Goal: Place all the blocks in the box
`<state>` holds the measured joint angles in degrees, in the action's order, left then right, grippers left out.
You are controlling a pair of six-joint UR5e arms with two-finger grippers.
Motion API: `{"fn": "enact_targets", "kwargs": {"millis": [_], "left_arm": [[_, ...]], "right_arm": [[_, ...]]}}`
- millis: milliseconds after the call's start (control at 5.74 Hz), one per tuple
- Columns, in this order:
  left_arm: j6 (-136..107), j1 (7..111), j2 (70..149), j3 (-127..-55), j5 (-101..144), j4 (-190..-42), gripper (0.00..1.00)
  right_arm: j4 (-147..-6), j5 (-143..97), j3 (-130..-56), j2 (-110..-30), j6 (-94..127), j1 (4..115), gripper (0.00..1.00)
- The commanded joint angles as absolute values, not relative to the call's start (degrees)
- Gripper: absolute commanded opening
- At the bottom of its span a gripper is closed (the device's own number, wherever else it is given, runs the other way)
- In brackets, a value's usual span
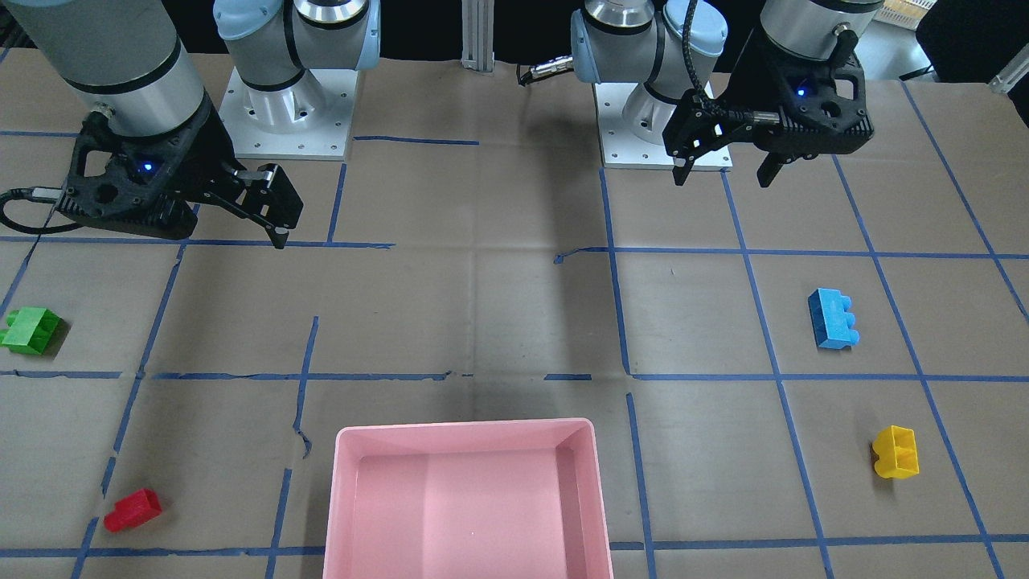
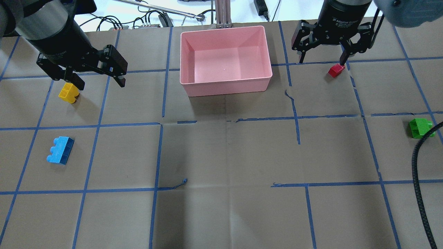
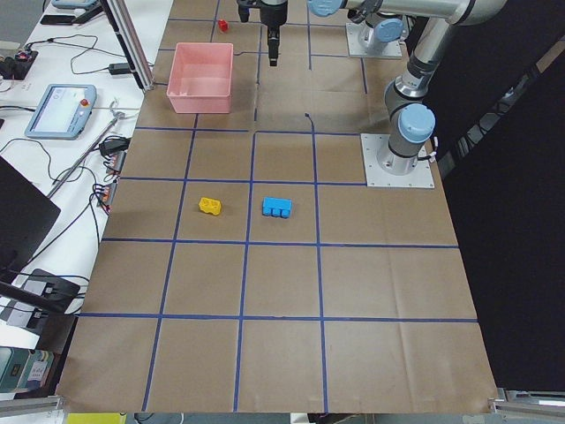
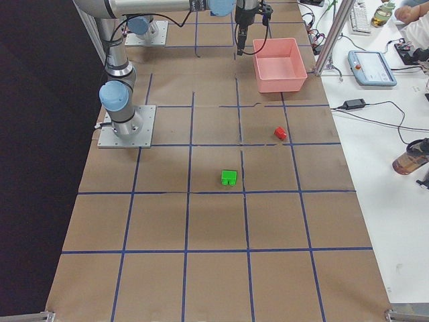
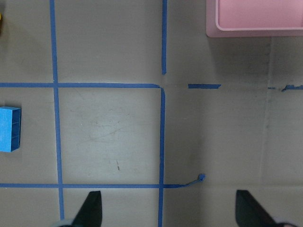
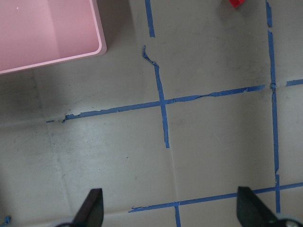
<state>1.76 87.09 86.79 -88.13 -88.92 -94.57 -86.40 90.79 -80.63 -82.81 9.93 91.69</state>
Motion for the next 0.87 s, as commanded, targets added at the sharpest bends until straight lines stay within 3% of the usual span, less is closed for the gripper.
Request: {"fn": "enact_targets", "kwargs": {"millis": [0,697], "left_arm": [[2.1,86.8,86.1,-88.2,-89.0,-94.8,0.99],[6.1,79.1,85.0,-88.3,-89.1,-94.8,0.99]], "right_arm": [[-86.4,90.8,-80.7,-82.8,9.9,91.7,1.0],[-86.4,90.8,-80.7,-82.7,9.8,91.7,1.0]]}}
